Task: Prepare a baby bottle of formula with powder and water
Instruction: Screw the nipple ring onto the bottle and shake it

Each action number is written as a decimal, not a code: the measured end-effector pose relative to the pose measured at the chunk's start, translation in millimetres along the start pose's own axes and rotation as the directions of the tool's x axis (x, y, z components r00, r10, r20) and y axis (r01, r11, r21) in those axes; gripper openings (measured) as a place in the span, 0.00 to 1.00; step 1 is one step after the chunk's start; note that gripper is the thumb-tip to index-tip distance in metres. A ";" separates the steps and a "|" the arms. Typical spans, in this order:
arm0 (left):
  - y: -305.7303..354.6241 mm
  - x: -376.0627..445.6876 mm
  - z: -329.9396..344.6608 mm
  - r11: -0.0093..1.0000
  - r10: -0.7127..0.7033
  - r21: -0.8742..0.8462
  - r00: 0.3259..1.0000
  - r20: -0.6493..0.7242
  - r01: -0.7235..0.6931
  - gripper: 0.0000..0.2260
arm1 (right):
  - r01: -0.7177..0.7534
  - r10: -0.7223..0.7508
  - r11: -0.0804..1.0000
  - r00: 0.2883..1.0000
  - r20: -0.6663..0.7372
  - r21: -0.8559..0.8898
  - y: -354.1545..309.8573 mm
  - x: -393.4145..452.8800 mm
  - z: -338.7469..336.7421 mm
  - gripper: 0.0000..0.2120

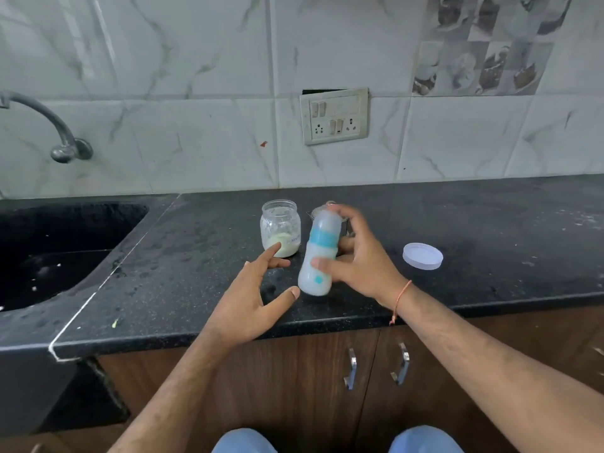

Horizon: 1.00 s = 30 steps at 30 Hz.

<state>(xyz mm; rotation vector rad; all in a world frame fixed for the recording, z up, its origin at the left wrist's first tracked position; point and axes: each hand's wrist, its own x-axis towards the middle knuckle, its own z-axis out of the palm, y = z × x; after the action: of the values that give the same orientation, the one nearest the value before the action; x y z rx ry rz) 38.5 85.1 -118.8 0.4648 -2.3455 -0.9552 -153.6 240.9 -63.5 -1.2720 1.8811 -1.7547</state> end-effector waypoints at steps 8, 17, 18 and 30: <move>-5.1 0.9 2.3 0.999 0.027 0.019 1.000 -0.003 -0.027 0.38 | -0.085 0.074 0.994 0.988 -0.136 -0.072 22.0 0.0 -58.2 0.42; 3.9 0.0 1.2 0.999 0.042 0.013 0.999 -0.021 -0.042 0.36 | -0.191 0.162 0.933 0.980 -0.118 -0.306 32.6 22.9 -114.6 0.33; 4.7 -0.2 0.7 0.999 0.039 0.007 0.999 -0.020 -0.039 0.36 | -0.183 0.157 0.934 0.982 -0.109 -0.307 32.3 26.9 -118.0 0.32; 5.8 0.5 1.9 0.999 0.025 0.037 0.999 -0.038 -0.024 0.33 | -0.199 0.196 0.934 0.980 -0.042 -0.296 47.5 76.0 -129.6 0.31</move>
<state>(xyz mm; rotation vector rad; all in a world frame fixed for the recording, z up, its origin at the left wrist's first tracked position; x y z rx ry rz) 36.3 89.8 -115.5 0.4636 -2.3327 -0.8854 -308.5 265.9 -49.8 -1.1180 2.2603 -1.4191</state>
